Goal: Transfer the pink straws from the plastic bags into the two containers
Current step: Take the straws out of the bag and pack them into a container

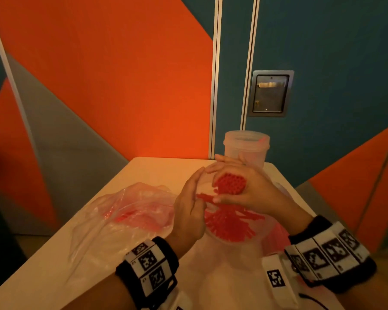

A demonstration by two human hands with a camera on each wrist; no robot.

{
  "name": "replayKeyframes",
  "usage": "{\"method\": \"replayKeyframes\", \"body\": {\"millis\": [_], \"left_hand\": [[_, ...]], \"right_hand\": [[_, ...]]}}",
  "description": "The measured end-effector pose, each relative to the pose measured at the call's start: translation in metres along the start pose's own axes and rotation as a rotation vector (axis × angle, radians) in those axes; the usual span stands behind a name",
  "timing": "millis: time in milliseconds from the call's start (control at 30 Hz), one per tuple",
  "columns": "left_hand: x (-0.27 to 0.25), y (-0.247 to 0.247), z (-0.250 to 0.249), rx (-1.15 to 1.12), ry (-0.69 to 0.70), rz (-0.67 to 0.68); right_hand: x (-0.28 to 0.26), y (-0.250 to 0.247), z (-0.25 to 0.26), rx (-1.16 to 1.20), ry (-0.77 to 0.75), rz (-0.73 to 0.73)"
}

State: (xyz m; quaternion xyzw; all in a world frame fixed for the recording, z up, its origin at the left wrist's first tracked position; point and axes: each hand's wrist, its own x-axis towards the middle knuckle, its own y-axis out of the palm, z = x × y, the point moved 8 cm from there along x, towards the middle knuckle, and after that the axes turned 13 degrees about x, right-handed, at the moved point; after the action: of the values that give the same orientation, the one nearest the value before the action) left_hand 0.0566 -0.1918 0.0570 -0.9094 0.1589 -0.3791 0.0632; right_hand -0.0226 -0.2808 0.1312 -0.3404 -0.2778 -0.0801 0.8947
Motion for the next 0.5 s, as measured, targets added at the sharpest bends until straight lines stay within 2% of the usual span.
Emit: {"method": "replayKeyframes", "body": {"millis": [133, 233, 400, 500], "left_hand": [[0.012, -0.002, 0.009, -0.058, -0.118, 0.002], [0.017, -0.002, 0.006, -0.076, -0.118, 0.009], [0.020, 0.000, 0.009, -0.102, -0.125, 0.016], [0.023, -0.001, 0.012, -0.111, -0.134, -0.004]], "right_hand": [[-0.001, 0.008, -0.015, -0.339, 0.044, 0.176], [-0.003, 0.006, -0.025, -0.529, 0.146, 0.236], [-0.006, -0.011, -0.009, -0.511, 0.323, 0.363], [-0.008, -0.023, 0.004, -0.427, 0.341, 0.315]]}}
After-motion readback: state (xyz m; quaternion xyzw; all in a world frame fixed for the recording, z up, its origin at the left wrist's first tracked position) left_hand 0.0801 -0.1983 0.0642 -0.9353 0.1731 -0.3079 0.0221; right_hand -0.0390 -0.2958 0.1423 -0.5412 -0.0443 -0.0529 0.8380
